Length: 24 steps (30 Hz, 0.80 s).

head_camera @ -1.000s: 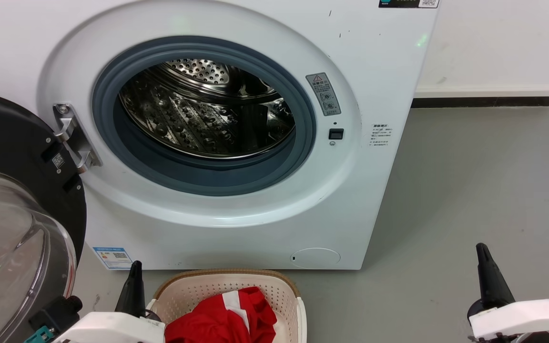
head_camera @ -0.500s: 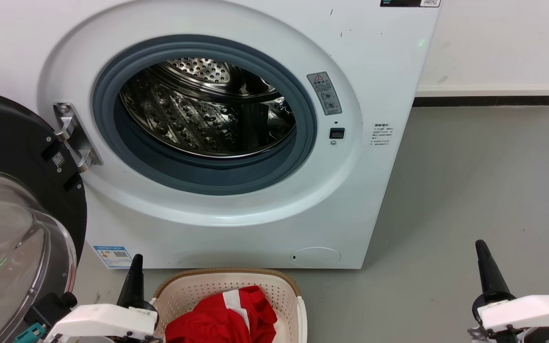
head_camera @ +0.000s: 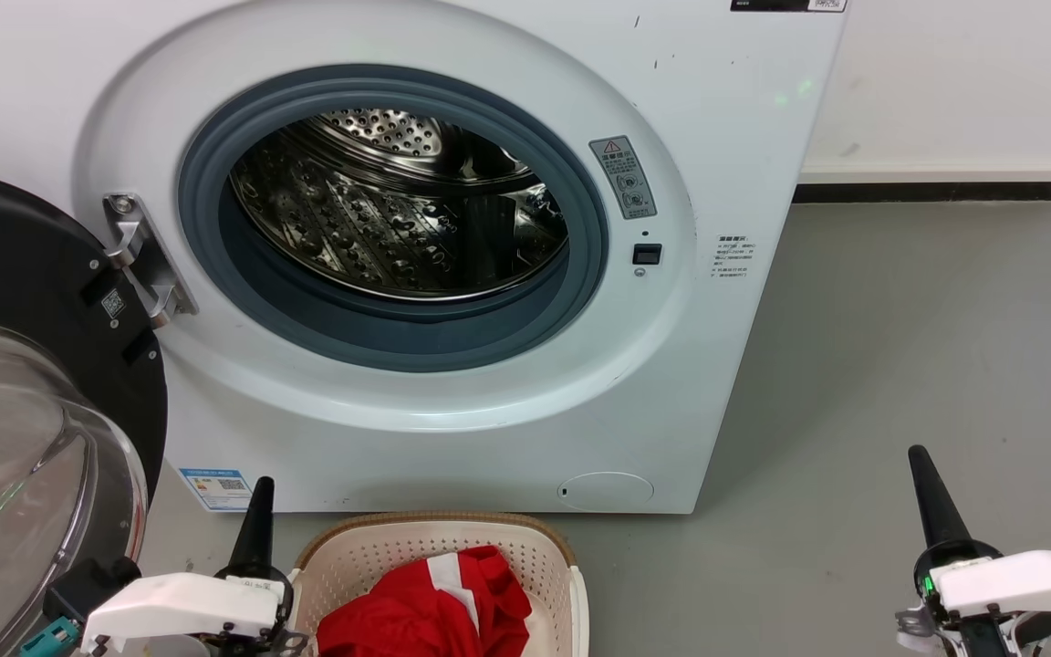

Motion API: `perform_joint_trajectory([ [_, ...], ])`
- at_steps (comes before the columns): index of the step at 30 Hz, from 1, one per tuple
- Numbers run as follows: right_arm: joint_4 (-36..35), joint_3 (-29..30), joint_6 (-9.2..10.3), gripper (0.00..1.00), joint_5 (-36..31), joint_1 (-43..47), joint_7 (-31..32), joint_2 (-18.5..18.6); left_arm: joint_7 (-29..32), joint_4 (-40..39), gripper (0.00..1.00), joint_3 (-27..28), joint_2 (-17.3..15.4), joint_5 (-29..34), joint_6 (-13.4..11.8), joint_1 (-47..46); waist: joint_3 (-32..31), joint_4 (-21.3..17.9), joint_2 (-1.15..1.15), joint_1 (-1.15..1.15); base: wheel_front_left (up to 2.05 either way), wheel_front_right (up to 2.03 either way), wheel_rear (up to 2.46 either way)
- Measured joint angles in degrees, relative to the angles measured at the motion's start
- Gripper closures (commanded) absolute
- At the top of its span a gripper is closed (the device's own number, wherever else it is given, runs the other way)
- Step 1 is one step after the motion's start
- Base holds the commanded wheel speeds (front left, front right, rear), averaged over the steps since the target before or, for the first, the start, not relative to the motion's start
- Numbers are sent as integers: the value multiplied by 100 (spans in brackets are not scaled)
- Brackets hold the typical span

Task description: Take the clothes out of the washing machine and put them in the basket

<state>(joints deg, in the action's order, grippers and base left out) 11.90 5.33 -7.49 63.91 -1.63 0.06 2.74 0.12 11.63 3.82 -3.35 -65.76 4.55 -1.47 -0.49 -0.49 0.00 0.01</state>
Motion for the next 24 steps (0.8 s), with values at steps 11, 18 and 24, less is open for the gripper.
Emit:
perform_joint_trajectory([
  [11,52,26,0,100,670,-106,151,1,154,67,100,60,10,-624,60,-109,13,10,0,-1,0,0,0],
  [18,87,46,0,100,1120,-177,257,1,253,99,100,103,14,-1045,109,-158,23,17,0,-1,0,0,0],
  [24,108,62,0,100,1435,-201,331,2,326,125,100,140,20,-1340,151,-230,31,22,0,-1,0,0,0],
])
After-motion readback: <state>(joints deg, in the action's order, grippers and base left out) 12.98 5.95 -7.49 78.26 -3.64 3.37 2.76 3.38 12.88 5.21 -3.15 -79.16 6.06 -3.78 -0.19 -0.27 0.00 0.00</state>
